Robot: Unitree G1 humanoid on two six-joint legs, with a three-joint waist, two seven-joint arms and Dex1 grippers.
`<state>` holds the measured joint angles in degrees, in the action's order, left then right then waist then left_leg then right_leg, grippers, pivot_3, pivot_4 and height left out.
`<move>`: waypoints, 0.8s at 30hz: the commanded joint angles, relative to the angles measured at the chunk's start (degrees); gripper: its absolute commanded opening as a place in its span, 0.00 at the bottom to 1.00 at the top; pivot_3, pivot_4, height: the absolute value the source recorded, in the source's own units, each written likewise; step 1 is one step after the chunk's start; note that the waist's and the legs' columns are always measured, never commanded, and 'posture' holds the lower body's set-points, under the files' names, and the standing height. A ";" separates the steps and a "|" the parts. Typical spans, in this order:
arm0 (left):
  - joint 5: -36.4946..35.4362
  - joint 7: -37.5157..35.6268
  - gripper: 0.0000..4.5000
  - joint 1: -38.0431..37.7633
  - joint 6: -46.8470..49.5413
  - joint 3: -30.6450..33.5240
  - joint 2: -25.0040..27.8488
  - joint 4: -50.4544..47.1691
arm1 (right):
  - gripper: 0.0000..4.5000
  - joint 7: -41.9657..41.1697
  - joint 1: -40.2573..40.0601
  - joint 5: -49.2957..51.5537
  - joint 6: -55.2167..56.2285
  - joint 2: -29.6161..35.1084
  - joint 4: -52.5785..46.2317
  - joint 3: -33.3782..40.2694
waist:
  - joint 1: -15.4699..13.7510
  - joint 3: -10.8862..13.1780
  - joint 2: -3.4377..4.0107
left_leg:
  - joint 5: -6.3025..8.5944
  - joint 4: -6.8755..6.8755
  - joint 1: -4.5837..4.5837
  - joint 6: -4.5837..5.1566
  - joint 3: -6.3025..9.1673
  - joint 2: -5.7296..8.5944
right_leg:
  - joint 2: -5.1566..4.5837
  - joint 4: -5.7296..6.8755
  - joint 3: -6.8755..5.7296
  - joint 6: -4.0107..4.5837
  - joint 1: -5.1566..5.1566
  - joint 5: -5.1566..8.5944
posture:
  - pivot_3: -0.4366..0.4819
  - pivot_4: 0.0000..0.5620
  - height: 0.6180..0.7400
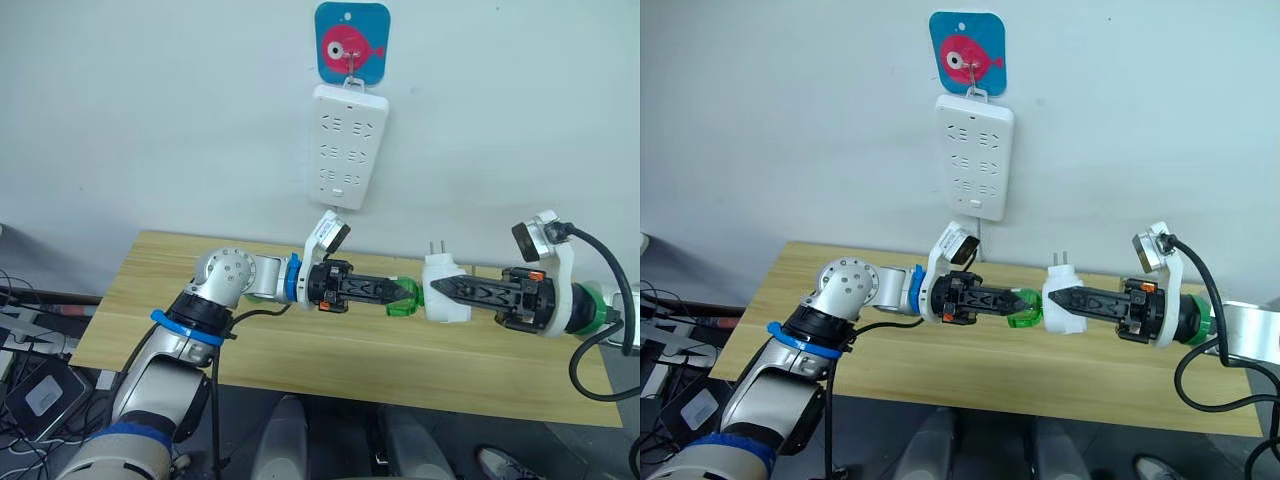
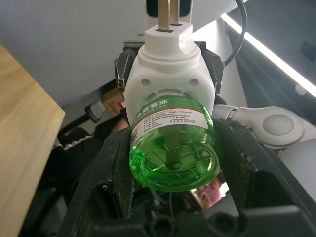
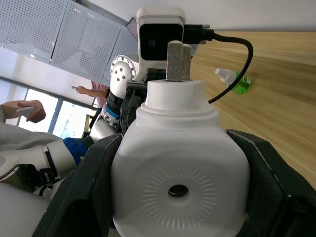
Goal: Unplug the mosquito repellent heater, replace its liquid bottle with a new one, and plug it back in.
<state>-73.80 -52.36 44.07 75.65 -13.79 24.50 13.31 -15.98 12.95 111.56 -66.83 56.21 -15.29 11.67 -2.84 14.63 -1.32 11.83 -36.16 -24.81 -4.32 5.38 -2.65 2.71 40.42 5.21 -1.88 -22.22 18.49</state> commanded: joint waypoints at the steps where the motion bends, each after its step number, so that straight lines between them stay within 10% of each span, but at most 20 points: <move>1: 1.78 0.47 0.50 0.14 2.08 3.86 -0.04 0.05 | 0.66 -0.59 -0.04 1.44 0.33 1.20 -0.81 1.80 | -0.04 0.00 0.00 | 0.00 0.00 0.00 0.00 0.00 0.00 | 0.00 0.00 0.00 0.00 0.00 0.00 | 0.71 0.43 1.00; 12: 5.80 0.12 0.50 -0.15 3.94 7.55 -3.65 -1.99 | 0.66 -1.00 0.73 1.44 0.83 0.58 -0.91 1.27 | -0.21 0.00 0.00 | -0.01 0.01 -0.02 -0.02 -0.08 0.04 | -0.05 -0.07 0.07 0.00 0.00 0.00 | 0.71 0.42 1.00; 24: 10.32 -6.73 0.50 -3.72 4.51 8.70 3.77 -4.22 | 0.66 -2.23 -4.05 1.44 -3.14 8.00 5.07 8.05 | -0.24 0.00 0.00 | -0.01 0.06 -0.01 -0.02 -0.20 0.02 | -0.06 -0.09 0.18 0.09 -0.03 -0.05 | 0.71 0.41 1.00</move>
<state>-63.68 -56.99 40.80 80.63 -6.35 27.46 11.35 -18.46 9.61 111.54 -69.40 62.92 -10.61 17.02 -3.08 14.63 -1.32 11.82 -36.09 -24.82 -4.34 5.18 -2.63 2.65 40.29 5.38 -1.79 -22.25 18.44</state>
